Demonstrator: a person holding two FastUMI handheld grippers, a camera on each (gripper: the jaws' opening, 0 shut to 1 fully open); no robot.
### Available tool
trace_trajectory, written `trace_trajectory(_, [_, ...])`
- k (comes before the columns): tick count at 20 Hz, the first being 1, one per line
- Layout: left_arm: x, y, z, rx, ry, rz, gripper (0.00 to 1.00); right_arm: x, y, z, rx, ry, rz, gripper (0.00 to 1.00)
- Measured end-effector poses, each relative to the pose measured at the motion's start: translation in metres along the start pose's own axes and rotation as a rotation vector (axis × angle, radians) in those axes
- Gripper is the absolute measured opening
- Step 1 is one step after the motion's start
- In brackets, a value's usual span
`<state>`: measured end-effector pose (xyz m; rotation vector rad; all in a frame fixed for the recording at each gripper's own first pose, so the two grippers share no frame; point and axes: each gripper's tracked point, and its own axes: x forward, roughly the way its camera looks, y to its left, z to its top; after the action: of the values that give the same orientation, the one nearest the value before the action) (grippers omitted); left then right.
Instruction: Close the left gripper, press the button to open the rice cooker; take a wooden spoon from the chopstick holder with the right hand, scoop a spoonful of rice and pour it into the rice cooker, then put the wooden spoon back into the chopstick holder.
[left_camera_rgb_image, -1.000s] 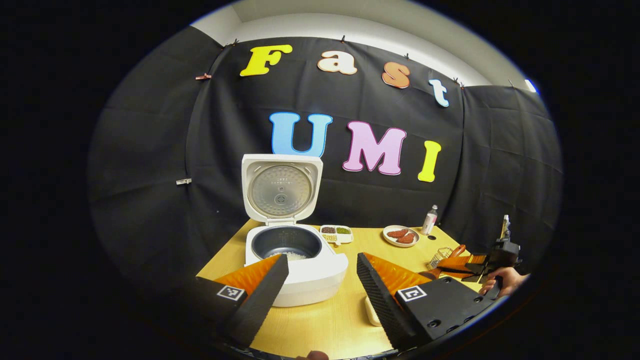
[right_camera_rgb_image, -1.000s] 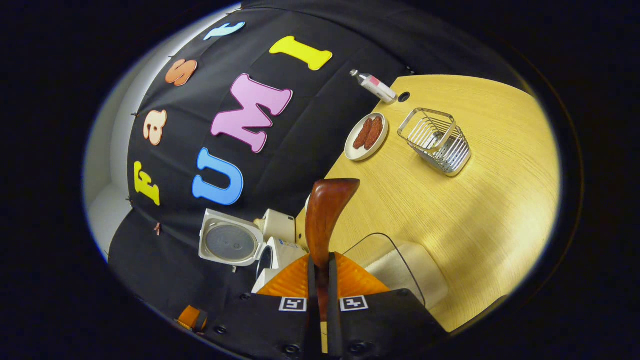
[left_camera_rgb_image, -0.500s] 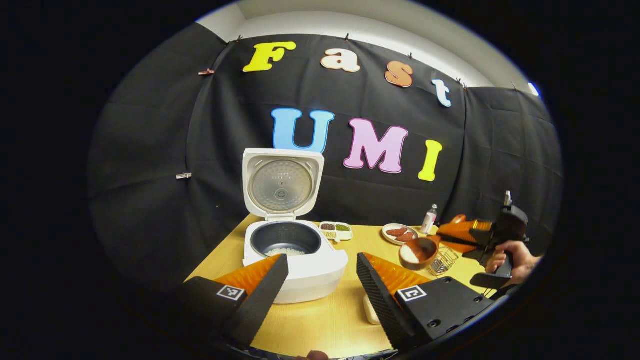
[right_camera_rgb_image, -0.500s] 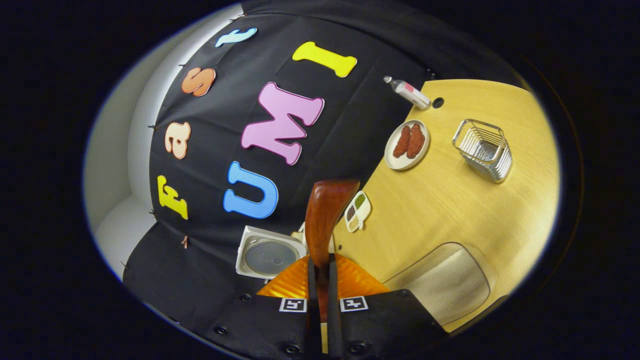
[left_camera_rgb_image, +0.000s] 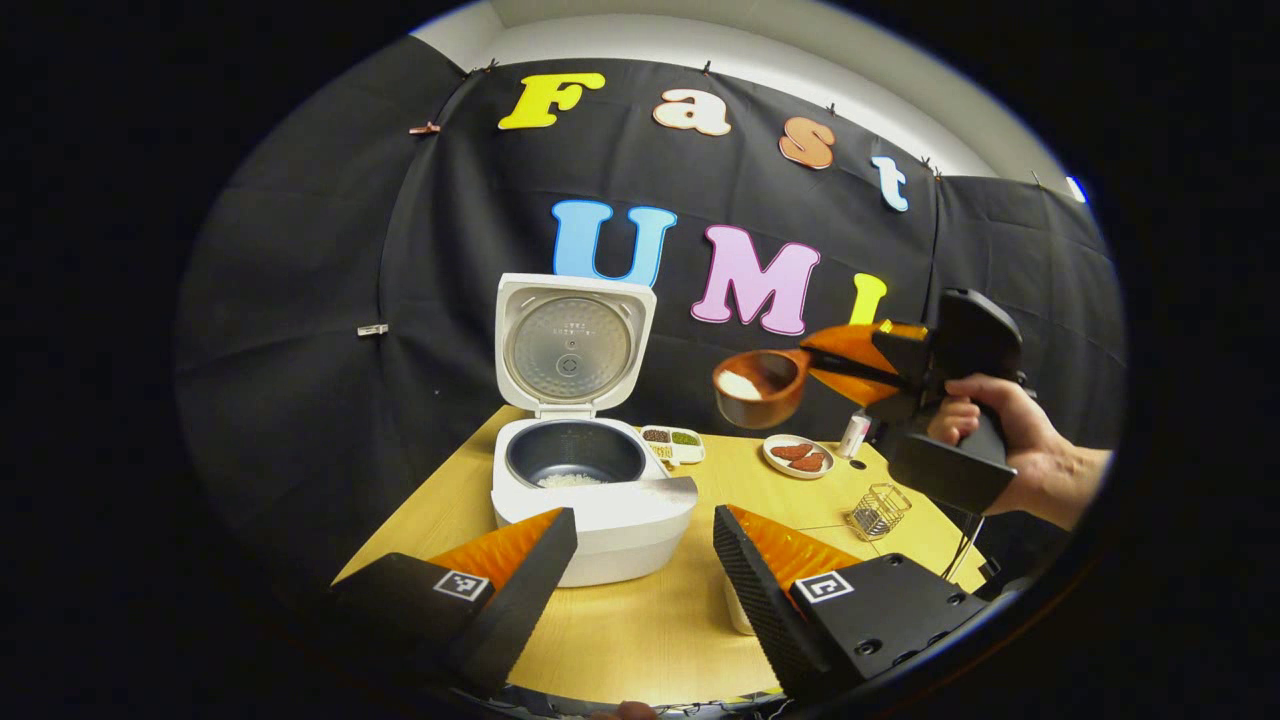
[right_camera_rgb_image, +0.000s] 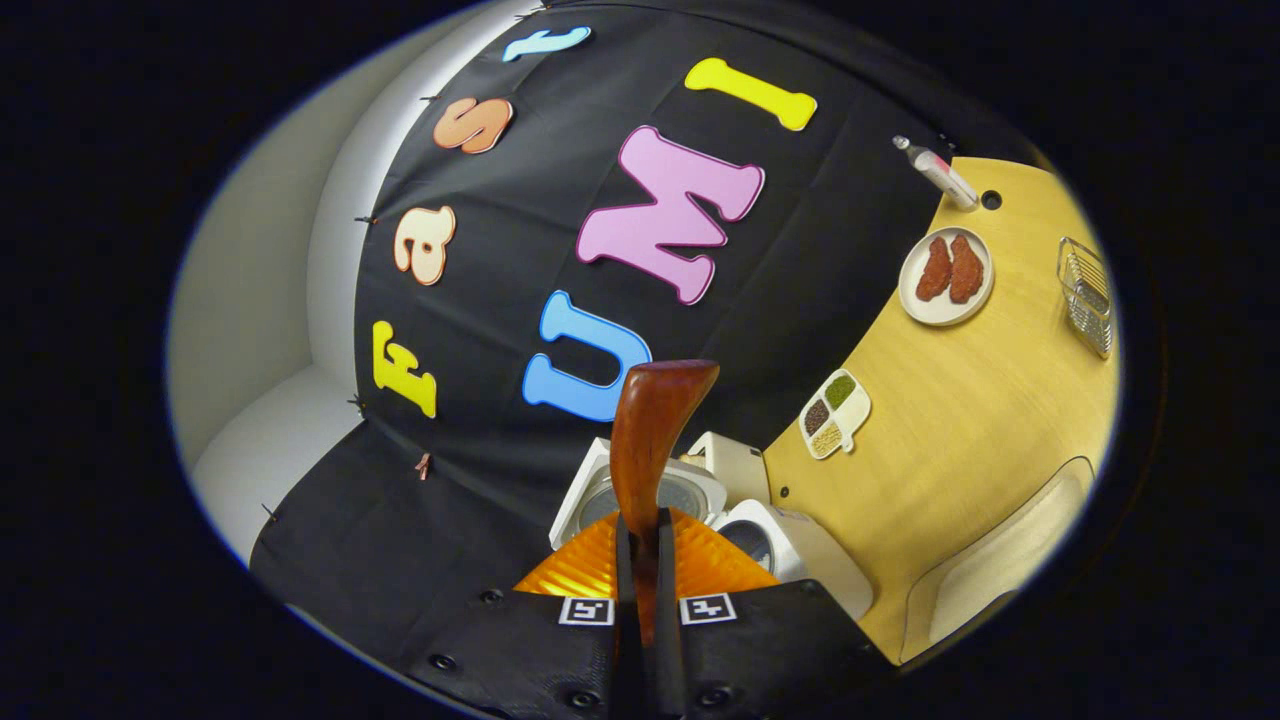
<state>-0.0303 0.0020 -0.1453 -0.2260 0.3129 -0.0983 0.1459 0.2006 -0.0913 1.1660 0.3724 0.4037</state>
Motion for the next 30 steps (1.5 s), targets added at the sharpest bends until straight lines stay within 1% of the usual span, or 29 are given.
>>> trace_trajectory(5, [-0.008, -0.001, -0.006, 0.010, 0.008, -0.011, 0.95, 0.047, 0.022, -0.037, -0.085, 0.019, -0.001, 0.09])
trace_trajectory(7, [-0.010, -0.001, -0.011, 0.006, 0.014, -0.013, 0.95, 0.064, 0.024, -0.050, -0.139, 0.024, -0.015, 0.09])
trace_trajectory(10, [-0.015, 0.001, -0.017, -0.029, 0.018, -0.017, 0.95, 0.088, 0.024, -0.060, -0.235, 0.026, -0.042, 0.09])
trace_trajectory(14, [-0.017, 0.014, -0.023, -0.043, 0.024, 0.010, 0.95, 0.119, 0.022, -0.073, -0.328, 0.036, -0.069, 0.09])
trace_trajectory(16, [-0.019, 0.024, -0.024, -0.016, 0.021, 0.033, 0.95, 0.129, 0.018, -0.078, -0.421, 0.036, -0.090, 0.09])
trace_trajectory(19, [-0.019, 0.034, -0.028, 0.011, 0.021, 0.046, 0.95, 0.143, 0.017, -0.091, -0.564, 0.045, -0.103, 0.09])
trace_trajectory(25, [-0.018, 0.042, -0.032, -0.014, 0.028, 0.054, 0.95, 0.173, 0.008, -0.118, -0.812, 0.101, -0.121, 0.09])
trace_trajectory(30, [-0.015, 0.044, -0.036, -0.004, 0.035, 0.048, 0.95, 0.185, 0.010, -0.136, -0.987, 0.140, -0.103, 0.09])
